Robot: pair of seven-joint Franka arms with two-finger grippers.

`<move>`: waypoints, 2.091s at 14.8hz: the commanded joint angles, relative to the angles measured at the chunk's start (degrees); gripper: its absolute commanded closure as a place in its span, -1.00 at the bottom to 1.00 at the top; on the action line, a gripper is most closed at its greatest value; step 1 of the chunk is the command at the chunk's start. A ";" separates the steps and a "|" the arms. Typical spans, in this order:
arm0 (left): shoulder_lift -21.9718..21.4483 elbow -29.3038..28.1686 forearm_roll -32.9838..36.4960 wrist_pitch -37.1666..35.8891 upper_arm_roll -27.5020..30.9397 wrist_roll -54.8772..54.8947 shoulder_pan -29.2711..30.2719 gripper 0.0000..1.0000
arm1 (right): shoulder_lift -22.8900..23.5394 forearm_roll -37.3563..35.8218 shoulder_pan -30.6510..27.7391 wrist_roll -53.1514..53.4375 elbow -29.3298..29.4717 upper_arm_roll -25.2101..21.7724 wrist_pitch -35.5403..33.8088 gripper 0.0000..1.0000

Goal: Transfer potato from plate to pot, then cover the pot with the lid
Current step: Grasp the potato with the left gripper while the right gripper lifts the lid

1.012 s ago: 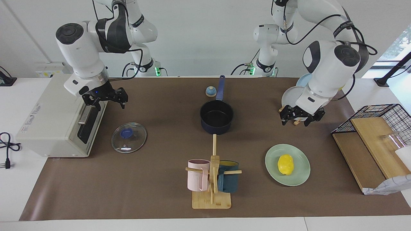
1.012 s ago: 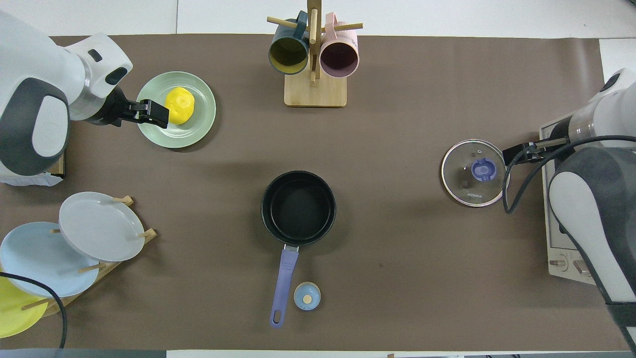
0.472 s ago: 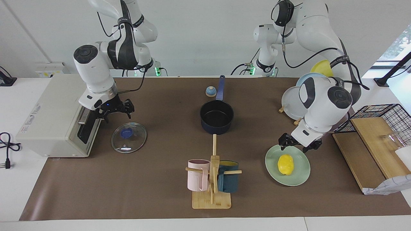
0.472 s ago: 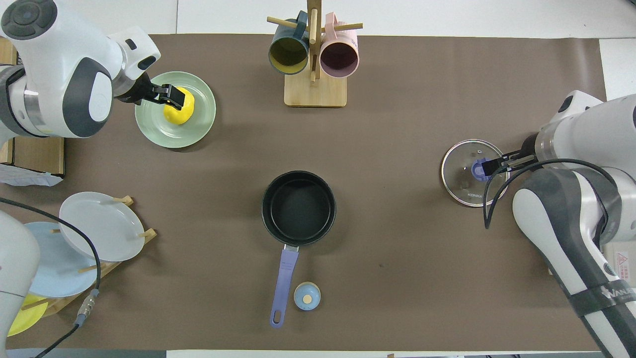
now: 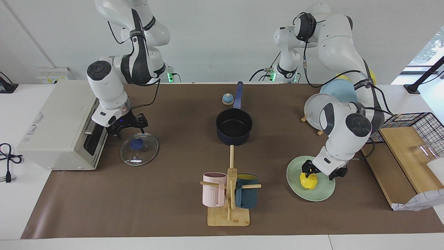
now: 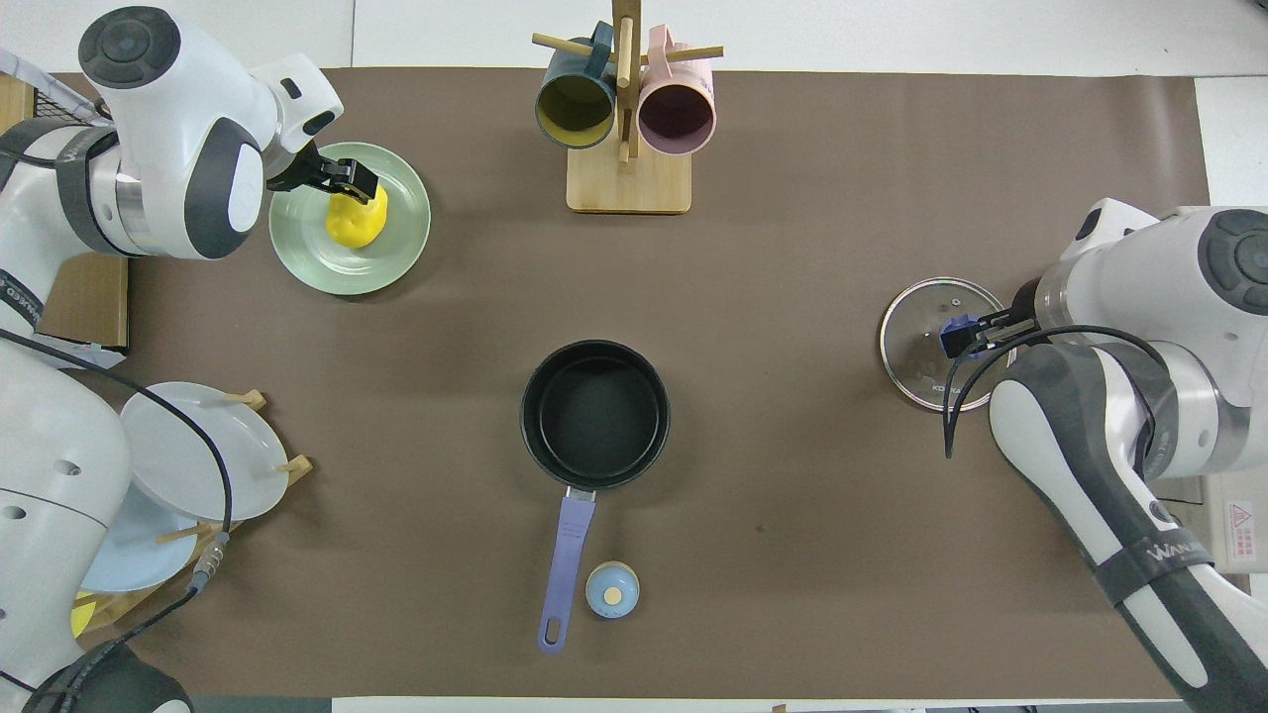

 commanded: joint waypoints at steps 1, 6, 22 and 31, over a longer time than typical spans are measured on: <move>1.36 1.02 1.33 1.58 0.16 0.75 -0.10 -1.00 | -0.18 1.44 -0.66 -2.09 -3.05 0.32 4.48 -1.00; 1.10 -0.83 1.51 1.85 0.25 0.75 -0.81 -1.00 | 4.03 1.44 -1.02 -2.00 -3.05 0.32 8.00 -1.00; -0.92 -6.19 3.17 5.19 0.25 0.75 -1.42 -0.69 | 6.33 6.27 -1.19 -6.82 0.29 0.23 2.37 -1.00; -3.54 -4.00 3.54 -0.14 0.08 0.05 -1.25 1.00 | 5.71 6.27 -1.37 -8.68 -2.17 0.15 5.72 -0.43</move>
